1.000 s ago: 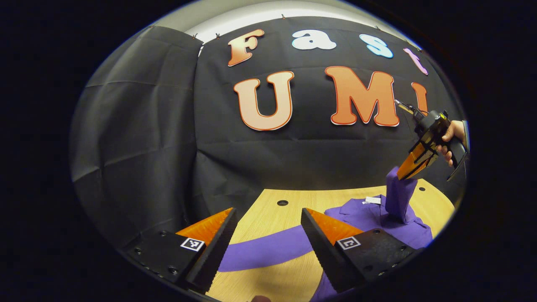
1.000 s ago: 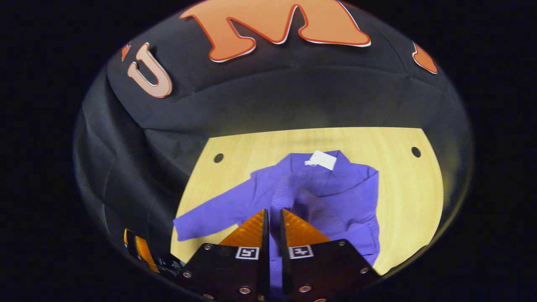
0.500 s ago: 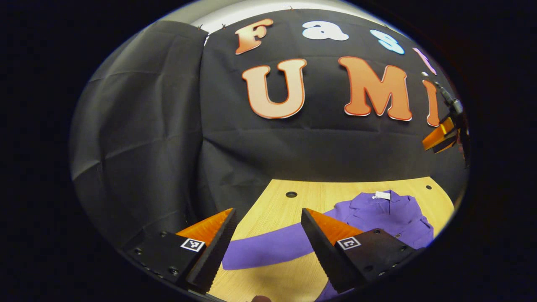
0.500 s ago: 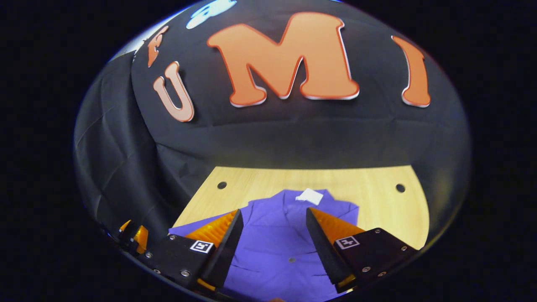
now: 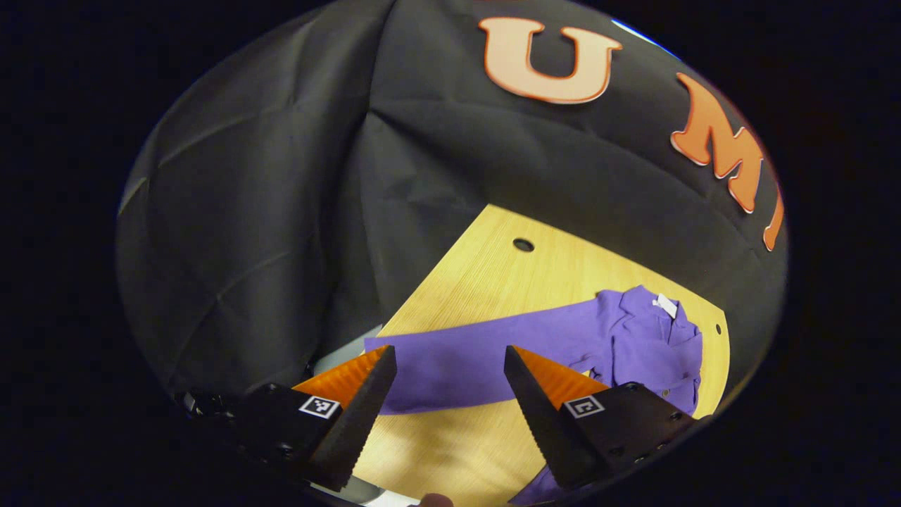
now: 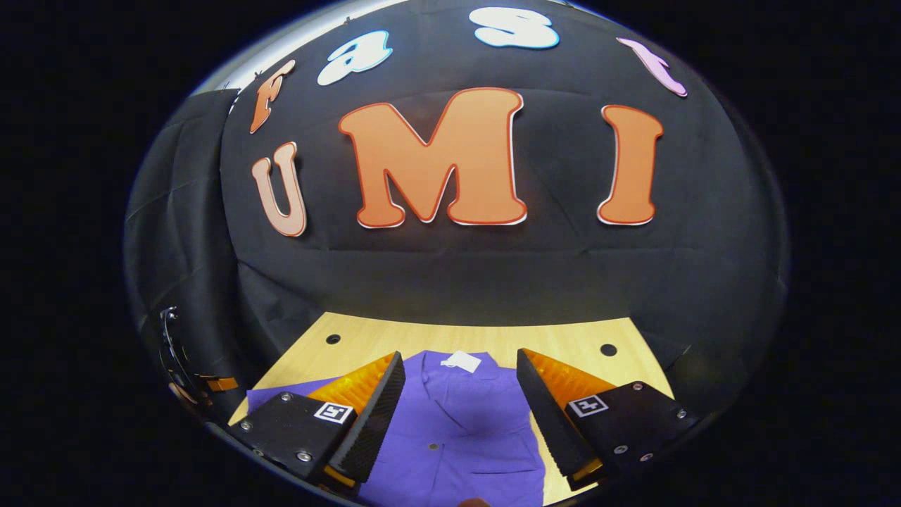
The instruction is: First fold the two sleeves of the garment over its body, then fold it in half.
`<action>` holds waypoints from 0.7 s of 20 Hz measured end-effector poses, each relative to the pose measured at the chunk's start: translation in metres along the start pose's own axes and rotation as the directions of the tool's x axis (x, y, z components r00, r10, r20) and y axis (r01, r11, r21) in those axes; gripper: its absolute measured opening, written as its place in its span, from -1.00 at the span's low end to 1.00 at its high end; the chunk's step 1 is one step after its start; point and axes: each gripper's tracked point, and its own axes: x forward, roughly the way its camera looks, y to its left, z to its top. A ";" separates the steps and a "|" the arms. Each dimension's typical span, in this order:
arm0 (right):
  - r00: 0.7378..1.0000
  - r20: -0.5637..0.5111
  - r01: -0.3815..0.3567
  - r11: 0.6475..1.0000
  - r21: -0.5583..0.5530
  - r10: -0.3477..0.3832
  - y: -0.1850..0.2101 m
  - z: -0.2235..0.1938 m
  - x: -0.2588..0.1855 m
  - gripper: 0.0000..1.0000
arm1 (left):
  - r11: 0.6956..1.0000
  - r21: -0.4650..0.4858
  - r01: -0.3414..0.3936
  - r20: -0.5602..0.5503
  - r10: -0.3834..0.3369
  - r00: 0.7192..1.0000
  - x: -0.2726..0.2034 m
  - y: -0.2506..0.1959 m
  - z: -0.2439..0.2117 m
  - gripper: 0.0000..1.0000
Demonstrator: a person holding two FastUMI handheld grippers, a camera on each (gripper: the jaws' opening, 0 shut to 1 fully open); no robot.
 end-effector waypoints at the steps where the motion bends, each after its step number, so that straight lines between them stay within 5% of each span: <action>1: 1.000 0.001 0.011 1.000 -0.006 -0.011 -0.006 -0.004 -0.006 0.90 | 1.000 -0.015 0.001 -0.043 -0.002 0.999 0.007 0.004 -0.006 0.95; 7: 0.996 0.016 0.084 0.996 -0.014 -0.084 -0.039 -0.018 -0.034 0.90 | 0.995 -0.094 -0.042 -0.289 0.014 0.957 0.053 0.029 -0.046 0.95; 14: 0.989 -0.007 0.150 0.989 0.019 -0.150 -0.069 -0.036 -0.052 0.90 | 0.989 -0.091 -0.117 -0.415 0.069 0.907 0.085 0.070 -0.078 0.95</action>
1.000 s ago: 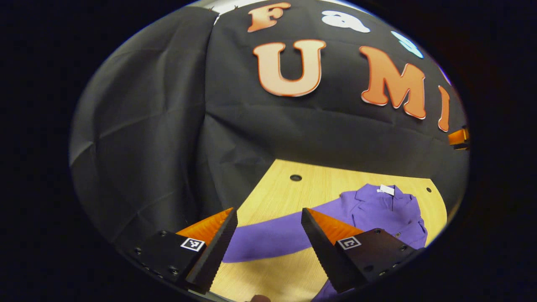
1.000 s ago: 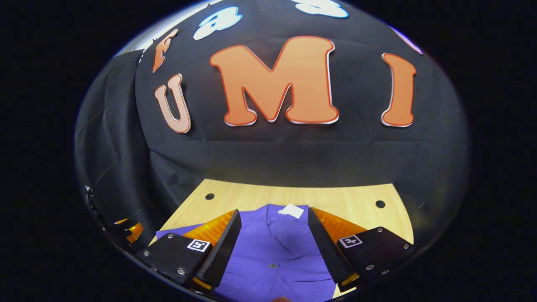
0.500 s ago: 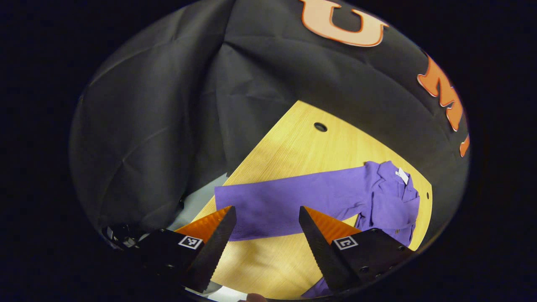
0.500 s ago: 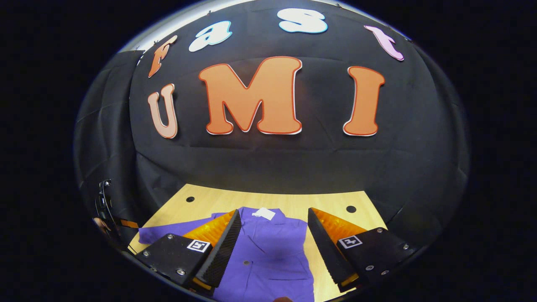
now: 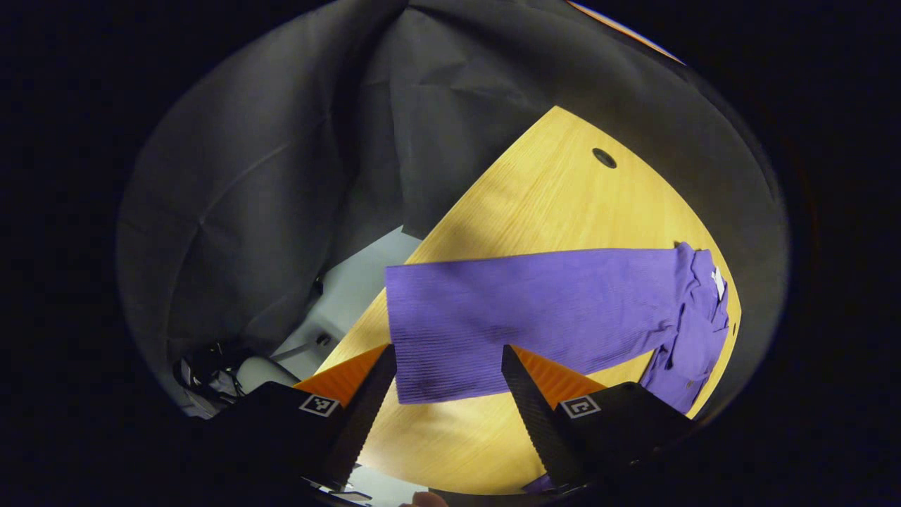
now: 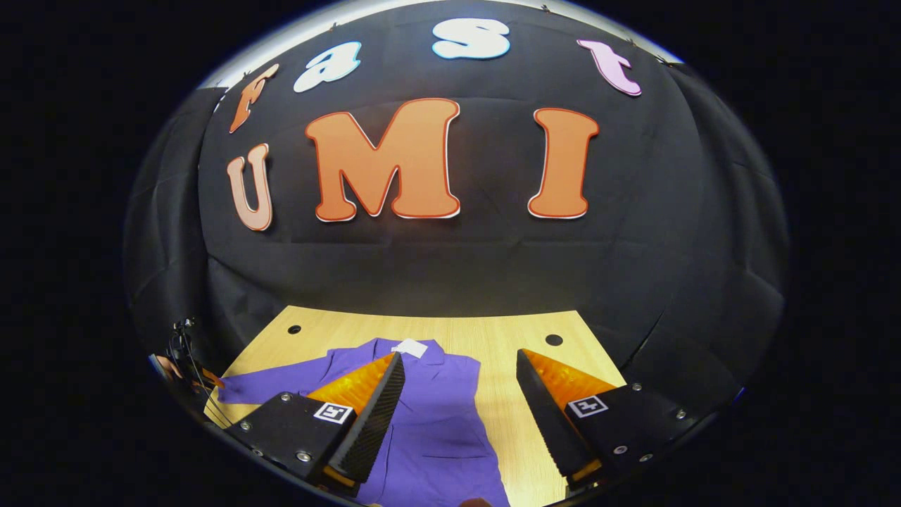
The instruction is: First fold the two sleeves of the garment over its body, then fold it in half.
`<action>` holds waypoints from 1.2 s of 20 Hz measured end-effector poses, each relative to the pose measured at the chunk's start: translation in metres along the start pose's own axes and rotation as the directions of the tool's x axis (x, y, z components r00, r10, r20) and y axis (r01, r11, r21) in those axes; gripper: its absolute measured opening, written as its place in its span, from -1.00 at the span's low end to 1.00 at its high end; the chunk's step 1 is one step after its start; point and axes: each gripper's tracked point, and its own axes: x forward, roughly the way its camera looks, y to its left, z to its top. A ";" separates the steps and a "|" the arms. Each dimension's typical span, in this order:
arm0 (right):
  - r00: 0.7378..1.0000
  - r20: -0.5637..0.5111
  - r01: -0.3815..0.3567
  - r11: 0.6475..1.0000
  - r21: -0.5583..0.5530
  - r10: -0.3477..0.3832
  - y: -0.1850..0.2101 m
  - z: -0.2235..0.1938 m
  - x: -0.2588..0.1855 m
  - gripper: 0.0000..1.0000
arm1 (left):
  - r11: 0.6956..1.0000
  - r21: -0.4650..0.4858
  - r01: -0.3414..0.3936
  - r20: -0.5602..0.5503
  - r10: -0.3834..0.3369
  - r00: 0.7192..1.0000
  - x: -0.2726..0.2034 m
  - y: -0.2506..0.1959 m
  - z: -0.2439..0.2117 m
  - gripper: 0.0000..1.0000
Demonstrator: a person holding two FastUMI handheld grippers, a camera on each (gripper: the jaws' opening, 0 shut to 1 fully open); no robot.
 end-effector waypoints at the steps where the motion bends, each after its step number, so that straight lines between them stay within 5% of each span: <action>1: 1.000 -0.004 0.001 1.000 0.010 -0.001 -0.001 -0.003 -0.001 0.90 | 1.000 -0.007 0.005 -0.017 -0.005 1.000 0.005 0.001 -0.003 0.96; 13: 0.999 -0.042 0.018 1.000 -0.003 -0.018 -0.003 -0.025 -0.004 0.90 | 0.995 0.051 -0.087 -0.063 0.091 0.994 0.022 0.004 -0.001 0.90; 14: 0.999 -0.041 0.019 1.000 0.000 -0.019 -0.004 -0.025 -0.004 0.90 | 0.995 0.064 -0.078 -0.070 0.083 0.994 0.022 0.001 0.002 0.82; 19: 0.999 -0.025 0.024 1.000 0.012 -0.024 -0.014 -0.021 -0.010 1.00 | 0.996 0.083 -0.039 -0.086 0.047 0.995 0.027 -0.015 0.000 -0.70; 24: 0.999 -0.017 0.036 0.999 0.019 -0.036 -0.029 -0.020 -0.018 0.90 | 0.996 0.087 0.019 -0.071 -0.013 0.997 0.009 -0.029 0.001 -0.81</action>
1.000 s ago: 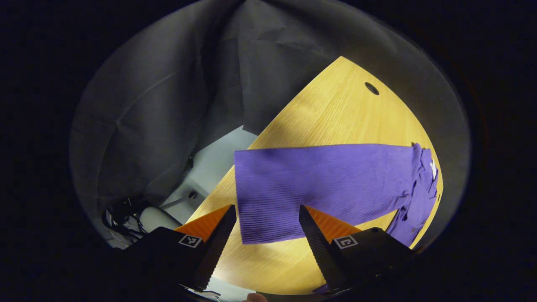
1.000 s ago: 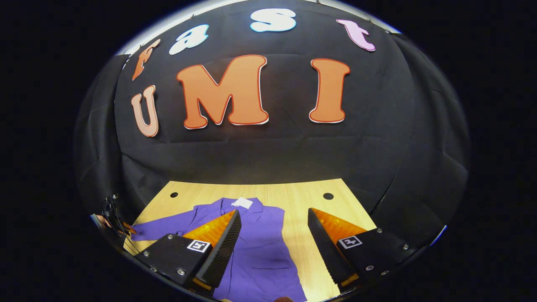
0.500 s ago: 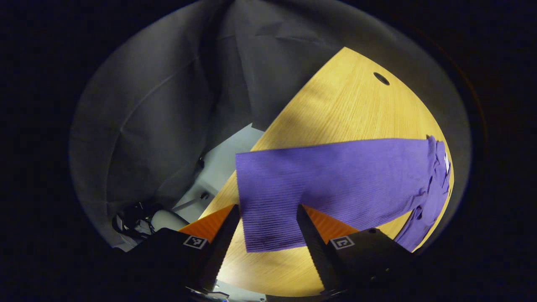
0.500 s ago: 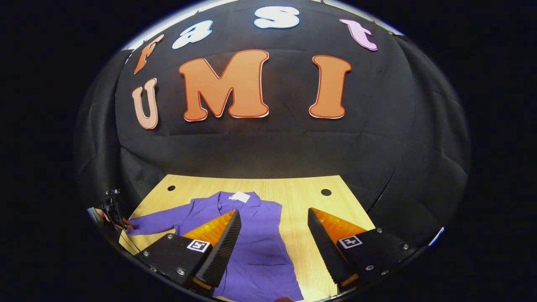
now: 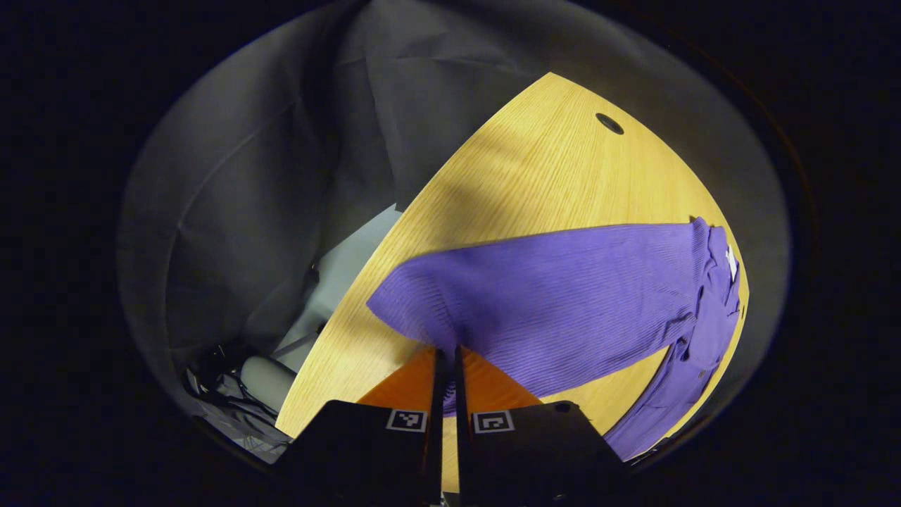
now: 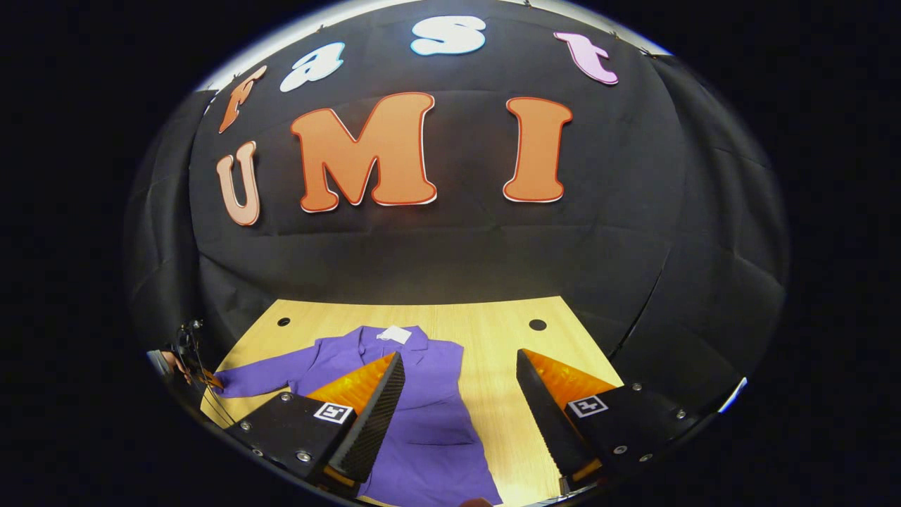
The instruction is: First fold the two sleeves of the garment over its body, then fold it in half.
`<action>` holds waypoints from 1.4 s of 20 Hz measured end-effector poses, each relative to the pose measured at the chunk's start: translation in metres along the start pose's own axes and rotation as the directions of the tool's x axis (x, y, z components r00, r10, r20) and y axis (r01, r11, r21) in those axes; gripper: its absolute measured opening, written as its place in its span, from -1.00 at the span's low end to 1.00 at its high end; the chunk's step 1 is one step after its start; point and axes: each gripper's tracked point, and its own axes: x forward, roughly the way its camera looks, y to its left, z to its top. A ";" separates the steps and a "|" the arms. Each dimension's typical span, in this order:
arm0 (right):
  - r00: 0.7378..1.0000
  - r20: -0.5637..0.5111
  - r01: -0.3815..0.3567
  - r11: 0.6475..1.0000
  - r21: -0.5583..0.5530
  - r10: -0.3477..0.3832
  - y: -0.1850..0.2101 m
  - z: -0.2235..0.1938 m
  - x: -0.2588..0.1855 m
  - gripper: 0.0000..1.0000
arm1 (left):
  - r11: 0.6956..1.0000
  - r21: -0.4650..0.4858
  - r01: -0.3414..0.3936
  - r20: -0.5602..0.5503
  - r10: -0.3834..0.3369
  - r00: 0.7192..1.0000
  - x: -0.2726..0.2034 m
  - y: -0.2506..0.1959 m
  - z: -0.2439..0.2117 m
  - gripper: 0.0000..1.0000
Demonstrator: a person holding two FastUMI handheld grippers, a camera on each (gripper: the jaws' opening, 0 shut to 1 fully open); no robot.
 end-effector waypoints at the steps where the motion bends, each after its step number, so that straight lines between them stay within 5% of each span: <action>1: 1.000 0.002 0.002 1.000 0.004 -0.002 -0.002 0.002 -0.001 0.90 | 1.000 0.013 0.006 0.010 -0.006 1.000 -0.006 -0.003 0.002 -0.81; 12: 0.999 0.027 -0.048 0.998 0.041 0.046 -0.007 0.002 0.000 0.90 | 0.955 0.279 0.104 0.161 -0.153 0.975 -0.113 -0.119 0.043 -0.81; 28: 0.998 0.035 -0.056 0.997 0.060 0.054 -0.038 -0.025 -0.009 0.90 | 0.718 0.668 0.194 0.129 -0.368 0.921 -0.197 -0.397 0.019 -0.81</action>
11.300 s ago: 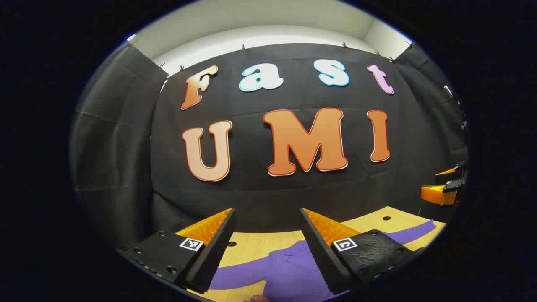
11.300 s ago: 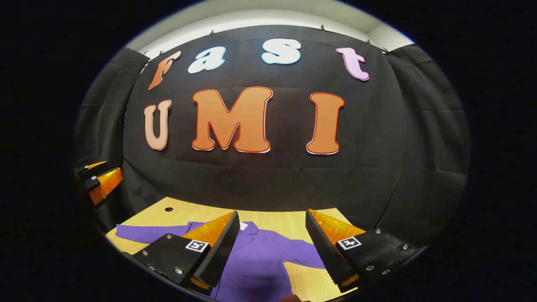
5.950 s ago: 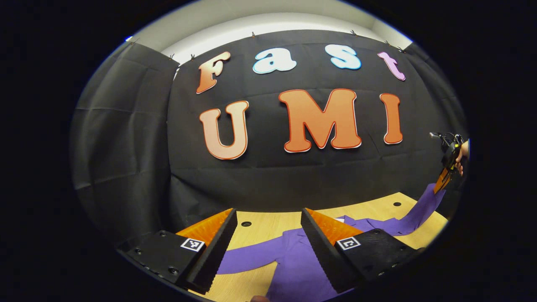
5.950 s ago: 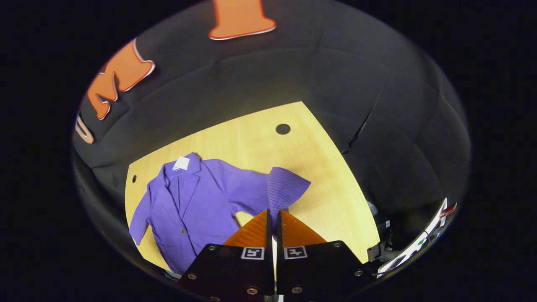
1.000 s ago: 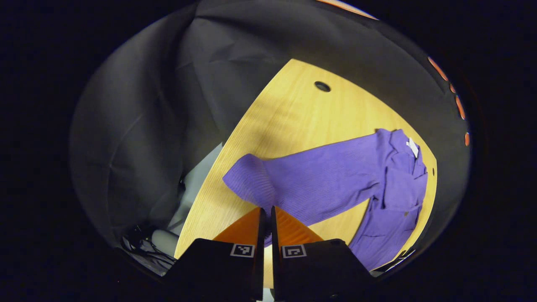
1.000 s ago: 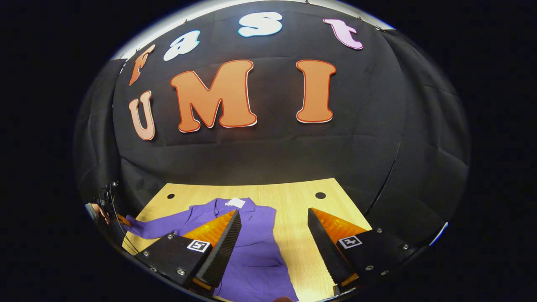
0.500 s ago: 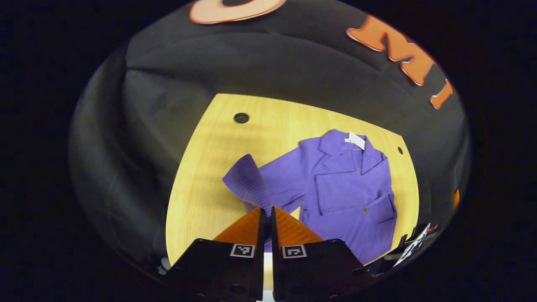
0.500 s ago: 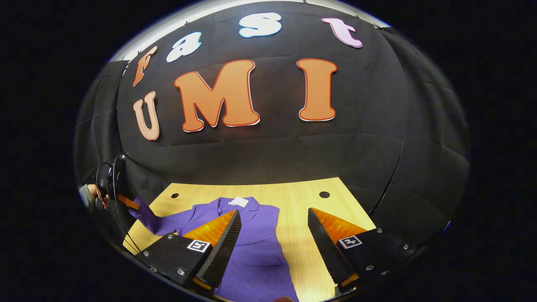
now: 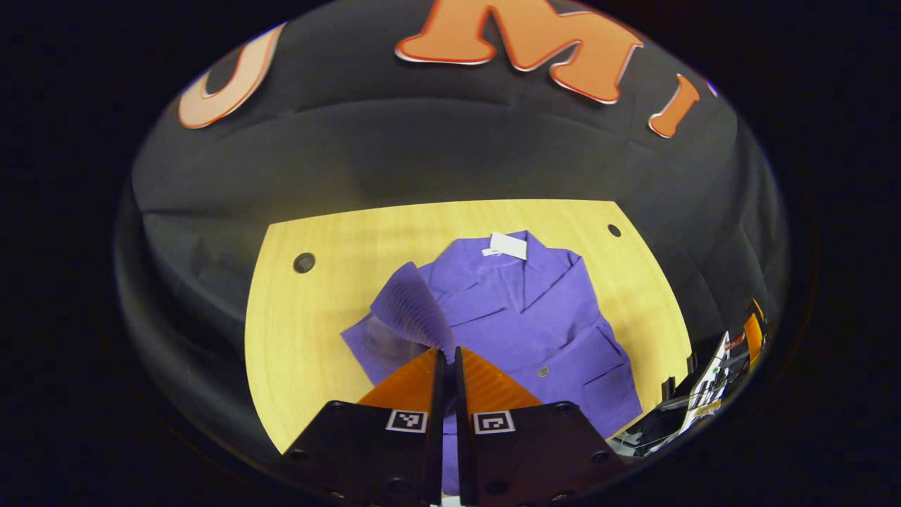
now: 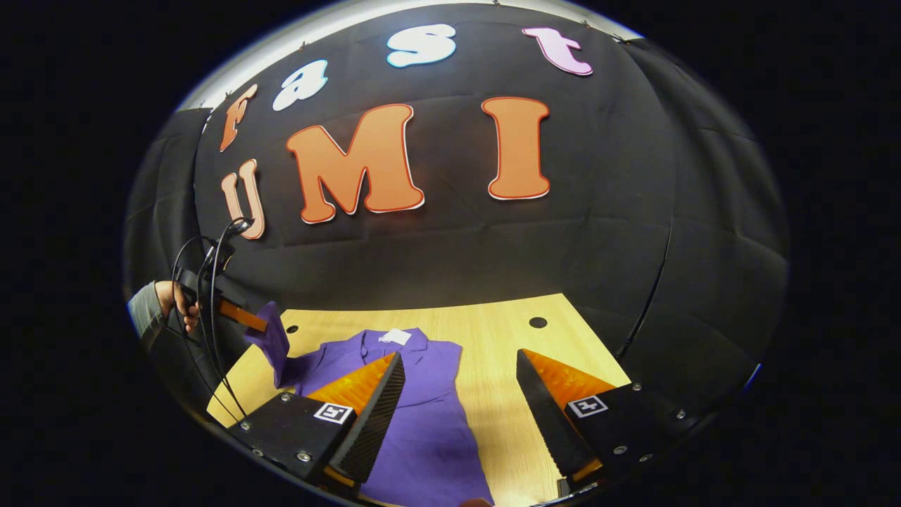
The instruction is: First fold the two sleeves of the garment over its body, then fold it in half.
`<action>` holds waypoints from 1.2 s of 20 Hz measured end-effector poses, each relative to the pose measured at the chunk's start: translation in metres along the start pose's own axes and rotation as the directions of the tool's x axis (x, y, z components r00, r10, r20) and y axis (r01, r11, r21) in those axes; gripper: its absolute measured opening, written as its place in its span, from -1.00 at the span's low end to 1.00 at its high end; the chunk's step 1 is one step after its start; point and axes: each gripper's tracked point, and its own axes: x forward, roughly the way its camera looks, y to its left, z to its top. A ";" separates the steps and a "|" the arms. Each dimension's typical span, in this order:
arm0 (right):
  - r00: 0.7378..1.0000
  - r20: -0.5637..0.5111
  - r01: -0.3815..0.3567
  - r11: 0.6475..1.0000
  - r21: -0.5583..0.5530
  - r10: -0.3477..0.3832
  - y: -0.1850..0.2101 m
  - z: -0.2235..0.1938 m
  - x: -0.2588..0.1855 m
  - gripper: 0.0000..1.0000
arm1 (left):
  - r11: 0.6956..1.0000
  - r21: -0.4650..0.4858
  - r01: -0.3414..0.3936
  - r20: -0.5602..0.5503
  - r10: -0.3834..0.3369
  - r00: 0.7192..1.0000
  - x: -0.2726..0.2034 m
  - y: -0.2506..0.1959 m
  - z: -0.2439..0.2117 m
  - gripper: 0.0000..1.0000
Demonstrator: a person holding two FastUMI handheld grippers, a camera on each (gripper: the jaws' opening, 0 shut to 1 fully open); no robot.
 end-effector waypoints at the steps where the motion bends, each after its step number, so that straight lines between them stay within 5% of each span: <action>1: 1.000 -0.005 0.005 1.000 -0.001 -0.005 -0.004 -0.003 0.000 0.90 | 1.000 0.017 0.009 -0.004 -0.009 1.000 0.000 -0.011 0.002 -0.81; 12: 1.000 -0.027 0.008 0.999 0.050 -0.007 -0.042 -0.021 -0.014 0.90 | 0.985 0.156 0.077 -0.037 -0.072 0.997 0.050 -0.138 0.037 -0.81; 19: 0.999 -0.053 -0.002 0.998 0.066 0.006 -0.055 -0.031 -0.013 0.90 | 0.983 0.182 0.029 -0.020 -0.026 0.999 0.095 -0.172 0.042 -0.78; 24: 0.998 -0.062 -0.006 0.998 0.055 0.009 -0.065 -0.032 -0.012 0.90 | 0.981 0.171 0.096 0.052 -0.106 0.993 0.093 -0.209 0.050 -0.63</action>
